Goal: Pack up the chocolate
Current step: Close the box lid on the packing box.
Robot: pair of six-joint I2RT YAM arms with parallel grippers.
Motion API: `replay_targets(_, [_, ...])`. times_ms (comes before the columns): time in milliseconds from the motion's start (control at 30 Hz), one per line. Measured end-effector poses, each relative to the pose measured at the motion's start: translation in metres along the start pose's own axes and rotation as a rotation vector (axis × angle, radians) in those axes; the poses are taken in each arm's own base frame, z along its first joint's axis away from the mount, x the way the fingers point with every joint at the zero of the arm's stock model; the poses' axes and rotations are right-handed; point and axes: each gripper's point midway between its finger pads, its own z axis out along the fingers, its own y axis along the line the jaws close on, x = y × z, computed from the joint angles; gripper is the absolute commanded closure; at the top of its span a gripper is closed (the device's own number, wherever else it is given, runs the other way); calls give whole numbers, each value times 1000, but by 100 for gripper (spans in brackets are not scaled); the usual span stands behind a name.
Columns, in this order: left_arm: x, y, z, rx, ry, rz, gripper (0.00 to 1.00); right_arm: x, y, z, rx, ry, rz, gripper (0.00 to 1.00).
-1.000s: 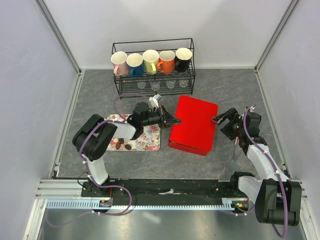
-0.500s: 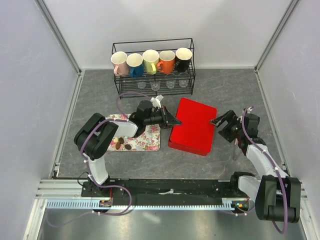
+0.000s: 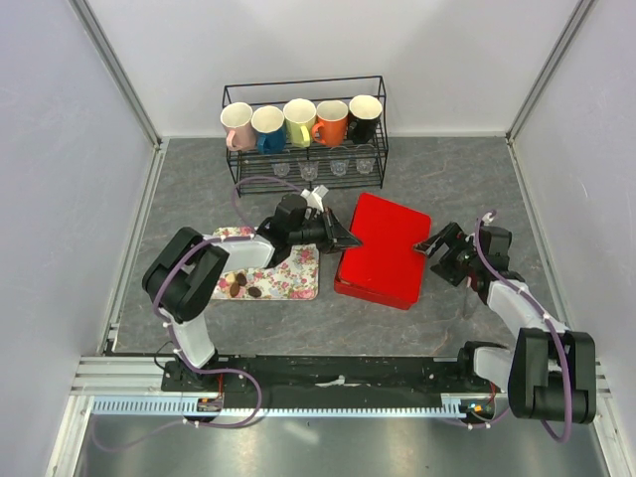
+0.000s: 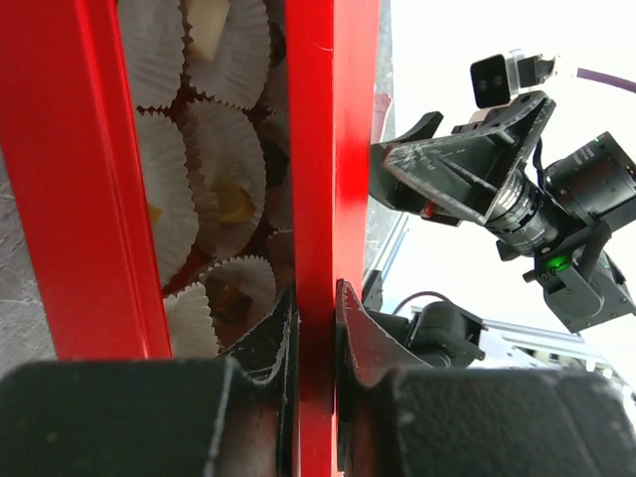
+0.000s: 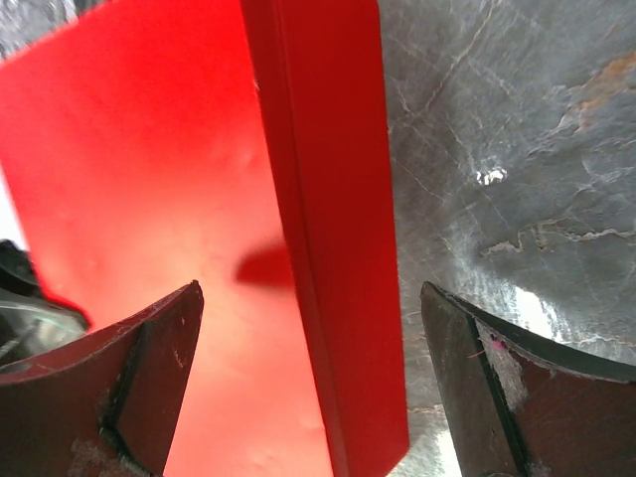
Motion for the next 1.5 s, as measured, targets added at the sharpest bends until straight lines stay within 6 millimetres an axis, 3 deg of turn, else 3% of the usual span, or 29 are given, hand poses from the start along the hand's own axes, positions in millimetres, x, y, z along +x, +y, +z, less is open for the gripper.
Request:
replay_targets(300, [-9, -3, -2, -54, -20, 96, 74, 15, -7, 6, -6, 82, -17, 5])
replay_targets(500, [-12, 9, -4, -127, -32, 121, 61, 18, -4, 5, -26, 99, -34, 6])
replay_targets(667, [-15, 32, -9, -237, -49, 140, 49, 19, -2, 5, -38, 109, -38, 6])
replay_targets(833, [-22, 31, -13, -266, -76, 170, 41, 23, 0, 5, -46, 121, -44, 6])
replay_targets(1267, [-42, 25, -37, -391, -202, 264, 39, 27, 13, 5, -74, 144, -77, 2])
replay_targets(1500, [-39, 28, -41, -431, -204, 301, 39, 23, 22, 5, -41, 141, -122, 2])
